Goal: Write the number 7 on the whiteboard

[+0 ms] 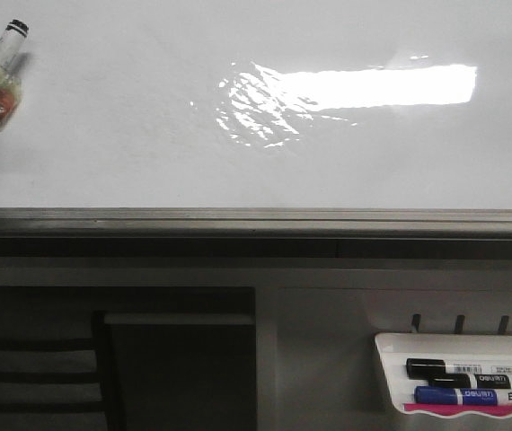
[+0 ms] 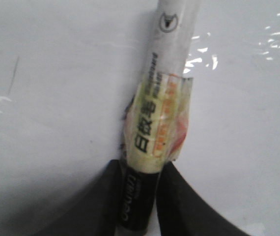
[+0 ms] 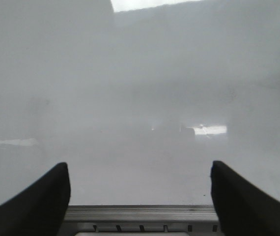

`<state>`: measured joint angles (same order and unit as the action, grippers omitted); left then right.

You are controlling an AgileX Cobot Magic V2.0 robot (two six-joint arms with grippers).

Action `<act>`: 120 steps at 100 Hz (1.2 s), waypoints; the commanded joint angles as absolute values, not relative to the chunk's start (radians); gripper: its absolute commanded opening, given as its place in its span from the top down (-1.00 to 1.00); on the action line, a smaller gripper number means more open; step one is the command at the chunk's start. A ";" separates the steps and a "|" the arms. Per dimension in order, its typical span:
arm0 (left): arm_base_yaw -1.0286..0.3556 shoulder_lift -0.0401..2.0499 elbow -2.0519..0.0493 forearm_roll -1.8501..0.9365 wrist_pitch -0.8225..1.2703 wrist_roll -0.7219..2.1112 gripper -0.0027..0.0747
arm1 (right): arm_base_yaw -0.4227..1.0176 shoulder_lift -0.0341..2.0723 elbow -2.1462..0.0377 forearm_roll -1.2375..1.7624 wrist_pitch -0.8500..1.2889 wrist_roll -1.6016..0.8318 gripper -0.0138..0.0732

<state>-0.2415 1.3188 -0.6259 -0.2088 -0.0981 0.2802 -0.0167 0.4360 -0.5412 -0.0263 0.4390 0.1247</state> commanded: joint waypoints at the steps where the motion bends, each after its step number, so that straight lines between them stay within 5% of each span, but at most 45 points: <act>1: -0.250 1.299 -0.657 -0.210 -0.172 0.279 0.63 | -0.016 0.449 -0.576 -0.025 0.354 0.114 -0.52; 28: -0.250 1.293 -0.664 -0.210 -0.129 0.279 0.64 | -0.016 0.480 -0.605 -0.070 0.323 0.114 -0.52; 75: -0.250 1.235 -0.953 -0.210 0.519 0.281 0.64 | 0.071 0.657 -0.870 0.045 0.667 -0.053 -0.52; 120: -0.250 1.234 -1.009 -0.216 0.559 0.283 0.64 | 0.214 0.862 -0.973 0.138 0.693 -0.183 -0.52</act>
